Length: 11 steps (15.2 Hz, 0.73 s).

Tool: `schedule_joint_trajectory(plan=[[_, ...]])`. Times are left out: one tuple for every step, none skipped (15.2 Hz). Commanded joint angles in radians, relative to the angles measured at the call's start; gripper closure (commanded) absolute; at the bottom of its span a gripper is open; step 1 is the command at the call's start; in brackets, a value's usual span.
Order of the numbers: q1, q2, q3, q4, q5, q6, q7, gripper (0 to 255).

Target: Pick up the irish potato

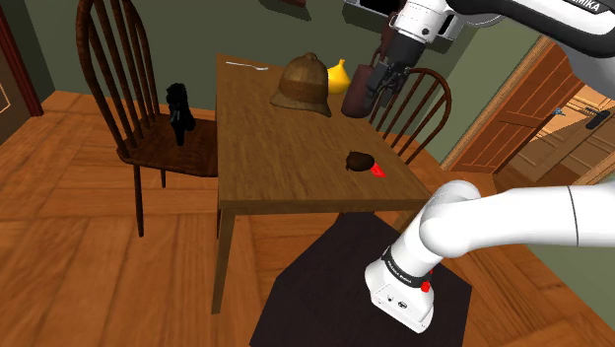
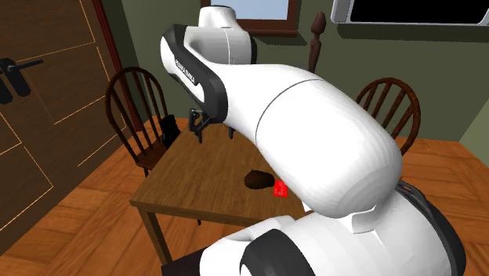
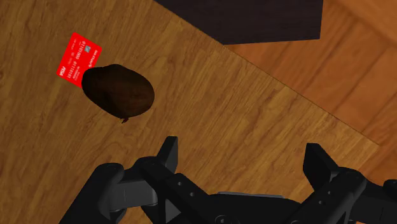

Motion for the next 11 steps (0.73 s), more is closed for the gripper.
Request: schedule_joint_trajectory(plan=[[0.000, 0.000, 0.000, 0.000, 0.000, 0.000, 0.000, 0], [0.009, -0.003, -0.038, -0.015, -0.009, -0.004, -0.063, 0], [0.019, -0.003, -0.076, -0.029, -0.021, -0.008, -0.126, 0], [0.029, 0.000, -0.114, -0.039, -0.033, -0.012, -0.190, 0], [0.038, 0.006, -0.152, -0.048, -0.046, -0.015, -0.253, 0], [0.048, 0.015, -0.191, -0.054, -0.060, -0.019, -0.317, 0], [0.058, 0.027, -0.229, -0.059, -0.074, -0.022, -0.380, 0], [0.069, 0.041, -0.268, -0.061, -0.089, -0.024, -0.444, 0], [0.081, 0.059, -0.306, -0.061, -0.104, -0.026, -0.508, 0], [0.092, 0.080, -0.344, -0.060, -0.119, -0.027, -0.572, 0], [0.105, 0.103, -0.382, -0.056, -0.133, -0.028, -0.637, 0]])
